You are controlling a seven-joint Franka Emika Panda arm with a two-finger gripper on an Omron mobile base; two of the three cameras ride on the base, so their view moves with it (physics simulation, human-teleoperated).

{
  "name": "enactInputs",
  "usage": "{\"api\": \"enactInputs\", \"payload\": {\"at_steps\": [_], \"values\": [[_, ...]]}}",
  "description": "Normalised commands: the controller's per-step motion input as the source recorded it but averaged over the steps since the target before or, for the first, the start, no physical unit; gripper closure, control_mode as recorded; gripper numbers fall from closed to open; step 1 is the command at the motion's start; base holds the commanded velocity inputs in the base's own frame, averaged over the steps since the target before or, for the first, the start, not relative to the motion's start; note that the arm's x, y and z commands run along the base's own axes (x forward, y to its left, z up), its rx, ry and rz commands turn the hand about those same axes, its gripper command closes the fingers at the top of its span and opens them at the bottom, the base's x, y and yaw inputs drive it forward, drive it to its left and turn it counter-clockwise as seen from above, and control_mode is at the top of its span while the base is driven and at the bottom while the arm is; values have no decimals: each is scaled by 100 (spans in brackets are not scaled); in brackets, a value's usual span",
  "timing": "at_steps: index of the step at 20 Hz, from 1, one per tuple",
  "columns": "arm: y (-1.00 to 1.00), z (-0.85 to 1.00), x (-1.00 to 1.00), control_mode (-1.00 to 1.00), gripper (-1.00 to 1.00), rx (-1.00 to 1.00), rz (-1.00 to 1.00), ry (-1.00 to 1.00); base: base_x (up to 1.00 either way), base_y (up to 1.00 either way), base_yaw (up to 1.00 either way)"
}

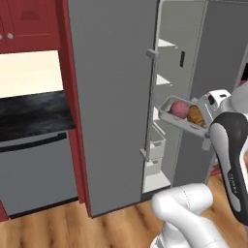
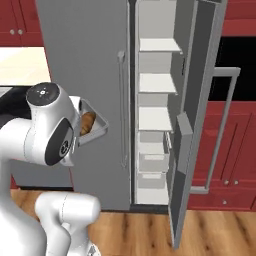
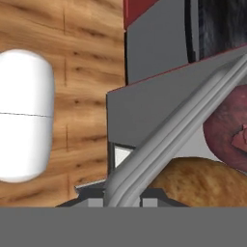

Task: Take the onion and potato out of the freezer and place them in the tupperware container on the counter. Then put the tupperware containing the vegetables back in the freezer.

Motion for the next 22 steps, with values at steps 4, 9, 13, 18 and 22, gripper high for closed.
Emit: {"api": "enactInputs", "payload": {"at_steps": [4, 9, 13, 18, 22], "values": [[0, 0, 0, 100, 100, 0, 0, 0, 40, 0, 0], [0, 0, 0, 100, 100, 0, 0, 0, 46, -24, -1], [0, 0, 0, 100, 100, 0, 0, 0, 69, -51, -4], [0, 0, 0, 100, 100, 0, 0, 0, 63, -44, -4], [0, 0, 0, 100, 100, 0, 0, 0, 49, -23, -5]]}}
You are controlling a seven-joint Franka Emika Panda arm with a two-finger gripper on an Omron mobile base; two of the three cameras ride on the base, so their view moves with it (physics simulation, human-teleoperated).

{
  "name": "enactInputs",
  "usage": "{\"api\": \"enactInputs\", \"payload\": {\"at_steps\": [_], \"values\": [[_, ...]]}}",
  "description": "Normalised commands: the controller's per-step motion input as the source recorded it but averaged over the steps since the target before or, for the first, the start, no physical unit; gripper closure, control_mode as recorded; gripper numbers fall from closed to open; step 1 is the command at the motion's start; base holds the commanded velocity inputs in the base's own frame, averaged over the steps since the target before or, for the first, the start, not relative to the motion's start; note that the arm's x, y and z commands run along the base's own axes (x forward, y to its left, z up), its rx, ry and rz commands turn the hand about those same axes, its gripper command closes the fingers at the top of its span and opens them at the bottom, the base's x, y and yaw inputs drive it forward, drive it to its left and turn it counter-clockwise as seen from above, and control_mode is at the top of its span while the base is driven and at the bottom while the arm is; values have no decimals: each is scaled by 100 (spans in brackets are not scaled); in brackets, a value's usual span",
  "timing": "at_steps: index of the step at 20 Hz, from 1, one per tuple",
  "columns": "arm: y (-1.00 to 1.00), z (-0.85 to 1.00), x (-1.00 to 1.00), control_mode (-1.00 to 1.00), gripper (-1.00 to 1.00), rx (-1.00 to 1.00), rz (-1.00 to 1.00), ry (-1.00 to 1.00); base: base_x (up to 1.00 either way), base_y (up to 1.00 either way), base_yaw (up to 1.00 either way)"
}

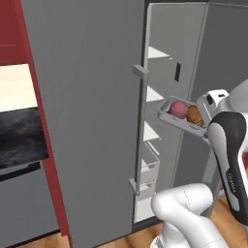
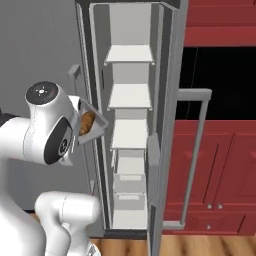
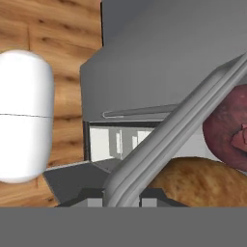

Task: Take the onion and potato out of the freezer and place them in the tupperware container on the counter. Then put the tupperware containing the vegetables back in the freezer.

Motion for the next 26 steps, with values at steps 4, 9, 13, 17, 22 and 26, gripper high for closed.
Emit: {"api": "enactInputs", "payload": {"at_steps": [4, 9, 13, 17, 22, 26], "values": [[0, 0, 0, 100, 100, 0, 0, 0, 45, -29, -4], [0, 0, 0, 100, 100, 0, 0, 0, 47, -27, -4], [0, 0, 0, 100, 100, 0, 0, 0, 54, -12, -1], [0, 0, 0, 100, 100, 0, 0, 0, 47, -5, -2], [0, 0, 0, 100, 100, 0, 0, 0, 41, -35, -3], [0, 0, 0, 100, 100, 0, 0, 0, 39, -37, -2]]}}
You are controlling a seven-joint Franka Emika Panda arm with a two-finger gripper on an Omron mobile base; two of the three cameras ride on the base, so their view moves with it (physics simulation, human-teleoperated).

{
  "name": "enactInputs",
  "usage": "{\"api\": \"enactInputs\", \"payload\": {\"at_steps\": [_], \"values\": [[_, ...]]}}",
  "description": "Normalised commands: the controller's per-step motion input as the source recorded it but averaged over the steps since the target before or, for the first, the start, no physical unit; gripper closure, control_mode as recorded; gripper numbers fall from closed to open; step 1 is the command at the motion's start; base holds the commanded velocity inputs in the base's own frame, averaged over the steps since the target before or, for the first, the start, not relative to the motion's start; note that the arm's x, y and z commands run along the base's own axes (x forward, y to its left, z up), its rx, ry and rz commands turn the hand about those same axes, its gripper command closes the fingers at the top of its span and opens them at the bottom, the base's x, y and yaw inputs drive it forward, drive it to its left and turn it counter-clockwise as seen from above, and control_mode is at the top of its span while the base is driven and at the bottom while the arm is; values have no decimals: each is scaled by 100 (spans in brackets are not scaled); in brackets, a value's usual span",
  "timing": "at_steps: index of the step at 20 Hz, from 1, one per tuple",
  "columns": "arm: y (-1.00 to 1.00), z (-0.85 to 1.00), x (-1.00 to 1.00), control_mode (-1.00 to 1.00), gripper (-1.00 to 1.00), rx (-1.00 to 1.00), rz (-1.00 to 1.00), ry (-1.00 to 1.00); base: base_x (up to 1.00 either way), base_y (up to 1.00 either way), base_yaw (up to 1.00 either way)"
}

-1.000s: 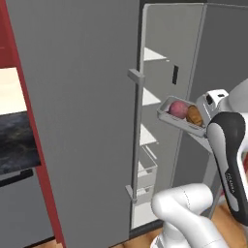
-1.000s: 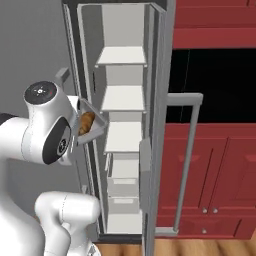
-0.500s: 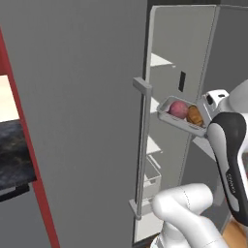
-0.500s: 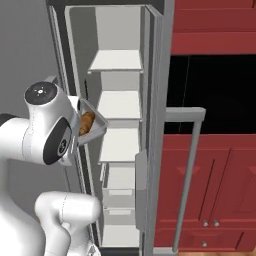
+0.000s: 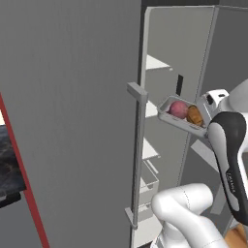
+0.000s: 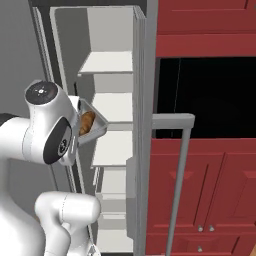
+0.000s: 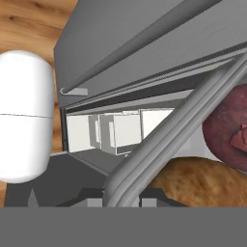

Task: Take the onion and potato out of the freezer and place them in the tupperware container on the counter. Then put the tupperware containing the vegetables back in the freezer.

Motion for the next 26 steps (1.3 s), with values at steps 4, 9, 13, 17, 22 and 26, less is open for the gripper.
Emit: {"api": "enactInputs", "payload": {"at_steps": [4, 9, 13, 17, 22, 26], "values": [[0, 0, 0, 100, 100, 0, 0, 0, 34, -1, 0], [0, 0, 0, 100, 100, 0, 0, 0, 17, -10, 0], [0, 0, 0, 100, 100, 0, 0, 0, 1, -13, -1], [-19, 0, 1, -100, 100, 1, -6, 1, 1, -4, -1], [-35, 6, 0, -100, 100, 4, -22, 6, 0, 0, 0], [-4, 0, 38, -100, 100, 2, -17, 0, 0, 0, 0]]}}
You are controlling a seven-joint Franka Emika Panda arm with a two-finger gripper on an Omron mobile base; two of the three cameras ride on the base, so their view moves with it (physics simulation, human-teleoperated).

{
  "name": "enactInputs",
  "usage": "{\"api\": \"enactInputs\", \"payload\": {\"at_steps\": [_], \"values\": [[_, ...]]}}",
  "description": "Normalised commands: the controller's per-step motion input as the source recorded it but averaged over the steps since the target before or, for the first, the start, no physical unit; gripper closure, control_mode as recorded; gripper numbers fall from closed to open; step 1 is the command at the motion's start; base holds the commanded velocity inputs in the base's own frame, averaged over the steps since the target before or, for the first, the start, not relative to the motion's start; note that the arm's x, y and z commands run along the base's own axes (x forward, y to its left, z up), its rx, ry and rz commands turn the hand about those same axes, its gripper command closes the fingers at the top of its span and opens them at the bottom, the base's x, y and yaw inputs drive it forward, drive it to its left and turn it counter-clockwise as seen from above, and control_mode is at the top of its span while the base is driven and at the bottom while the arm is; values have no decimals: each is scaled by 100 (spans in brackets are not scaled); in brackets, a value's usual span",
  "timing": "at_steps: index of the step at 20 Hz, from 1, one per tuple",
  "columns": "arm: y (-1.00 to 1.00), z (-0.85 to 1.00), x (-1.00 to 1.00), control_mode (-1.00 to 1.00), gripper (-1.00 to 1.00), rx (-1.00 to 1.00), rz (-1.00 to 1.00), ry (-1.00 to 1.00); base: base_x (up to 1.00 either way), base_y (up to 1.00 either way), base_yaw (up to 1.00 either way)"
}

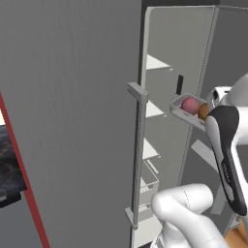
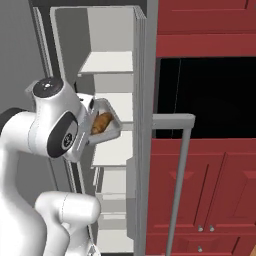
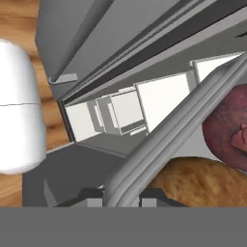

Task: Take the onion and potato out of the freezer and place them in the tupperware container on the counter. Then put the tupperware containing the vegetables back in the freezer.

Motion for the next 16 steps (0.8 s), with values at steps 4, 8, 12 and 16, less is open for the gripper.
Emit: {"api": "enactInputs", "payload": {"at_steps": [4, 8, 12, 16], "values": [[0, 1, 61, -100, 100, 11, -2, -3, 0, 0, 0], [-8, 34, 48, -100, 100, 20, 0, -5, 0, 0, 0], [0, 49, 47, -100, 100, 15, 0, -3, 0, 0, 0], [0, 50, 48, -100, 100, 10, 0, -1, 0, 0, 0]]}}
